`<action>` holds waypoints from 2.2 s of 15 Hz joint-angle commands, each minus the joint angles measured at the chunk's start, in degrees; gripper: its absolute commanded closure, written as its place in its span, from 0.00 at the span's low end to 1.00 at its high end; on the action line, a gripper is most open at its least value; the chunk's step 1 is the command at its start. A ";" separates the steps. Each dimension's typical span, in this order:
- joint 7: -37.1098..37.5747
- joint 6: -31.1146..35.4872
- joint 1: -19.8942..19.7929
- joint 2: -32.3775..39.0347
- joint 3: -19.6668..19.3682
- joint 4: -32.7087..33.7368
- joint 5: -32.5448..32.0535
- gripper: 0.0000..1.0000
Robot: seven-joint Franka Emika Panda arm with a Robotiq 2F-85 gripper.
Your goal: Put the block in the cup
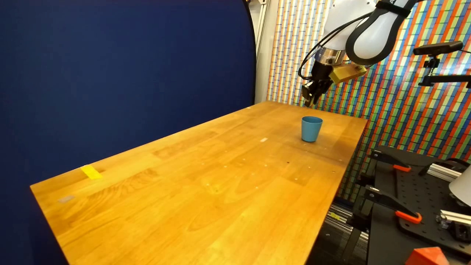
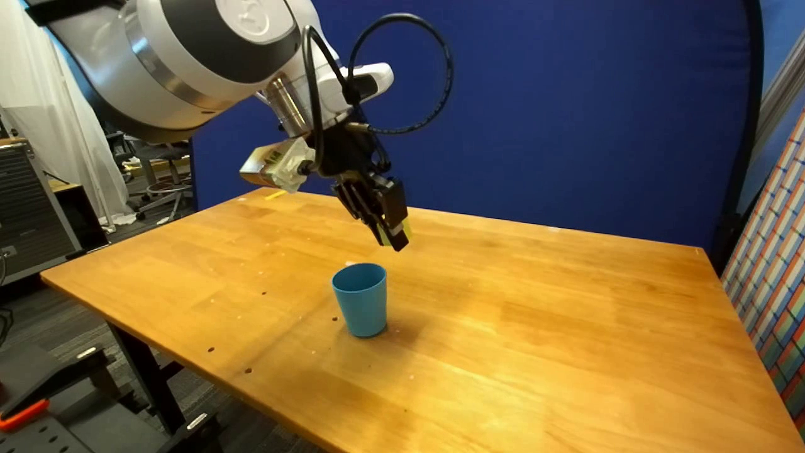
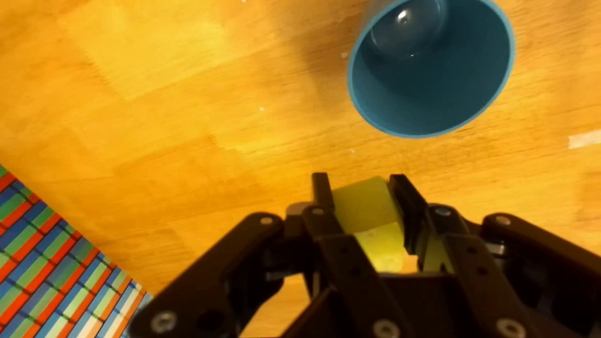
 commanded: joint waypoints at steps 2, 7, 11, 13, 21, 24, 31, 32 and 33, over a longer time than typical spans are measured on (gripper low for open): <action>-2.42 -4.25 0.09 -10.93 -0.49 -3.99 0.19 0.81; -1.75 -8.32 -0.51 -15.00 -0.61 -5.98 0.23 0.81; 0.14 -7.75 -0.71 -13.73 0.19 -5.55 -0.89 0.38; 0.87 -7.16 -0.85 -12.63 0.52 -5.18 -1.63 0.25; 2.24 -10.96 -1.49 -13.55 4.40 -0.84 -13.29 0.00; 4.91 -20.44 -2.00 -18.93 8.84 3.36 -23.26 0.00; -0.12 -19.69 -21.36 -13.51 30.88 2.67 -15.60 0.00; 0.08 -19.39 -21.91 -12.88 31.20 2.55 -15.83 0.00; 0.20 -19.08 -22.13 -12.44 31.24 2.54 -15.98 0.00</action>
